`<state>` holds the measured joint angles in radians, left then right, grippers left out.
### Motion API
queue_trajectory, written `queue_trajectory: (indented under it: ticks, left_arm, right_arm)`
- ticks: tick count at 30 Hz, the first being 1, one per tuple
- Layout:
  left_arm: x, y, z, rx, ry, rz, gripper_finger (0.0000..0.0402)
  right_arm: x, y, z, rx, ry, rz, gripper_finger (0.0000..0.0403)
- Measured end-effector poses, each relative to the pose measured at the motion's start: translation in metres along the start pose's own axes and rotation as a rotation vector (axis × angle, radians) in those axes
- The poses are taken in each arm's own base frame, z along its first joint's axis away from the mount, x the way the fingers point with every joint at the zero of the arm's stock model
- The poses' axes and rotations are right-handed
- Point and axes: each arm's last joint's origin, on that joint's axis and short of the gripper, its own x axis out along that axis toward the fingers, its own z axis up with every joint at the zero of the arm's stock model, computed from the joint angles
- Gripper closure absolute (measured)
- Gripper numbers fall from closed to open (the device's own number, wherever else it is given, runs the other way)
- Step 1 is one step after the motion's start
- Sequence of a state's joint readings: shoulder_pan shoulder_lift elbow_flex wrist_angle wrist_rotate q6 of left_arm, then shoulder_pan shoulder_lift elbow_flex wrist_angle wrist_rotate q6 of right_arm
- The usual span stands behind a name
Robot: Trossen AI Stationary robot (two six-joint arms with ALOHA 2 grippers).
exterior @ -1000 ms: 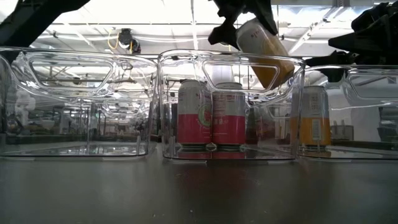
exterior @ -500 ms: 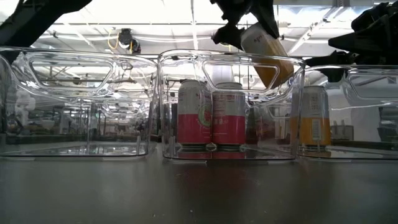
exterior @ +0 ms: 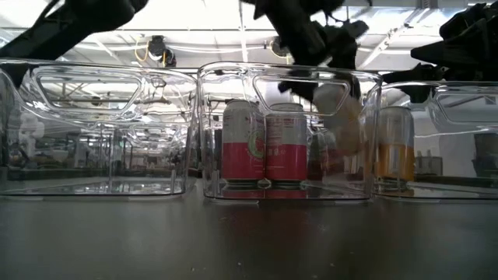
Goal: Sort soda cans
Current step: Put the orange soda can into the right transparent bin
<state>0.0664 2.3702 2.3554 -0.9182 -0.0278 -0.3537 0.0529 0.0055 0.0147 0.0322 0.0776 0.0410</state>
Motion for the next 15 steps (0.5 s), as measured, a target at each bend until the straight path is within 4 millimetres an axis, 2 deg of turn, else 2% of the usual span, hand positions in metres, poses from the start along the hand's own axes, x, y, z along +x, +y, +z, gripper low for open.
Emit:
queue_trajectory:
  ticks: [15]
  left_arm:
    - [0.030,0.016,-0.002,-0.029,0.026,0.015,0.0086]
  right_arm:
    - [0.000,0.000,0.000,0.000,0.000,0.000,0.0005]
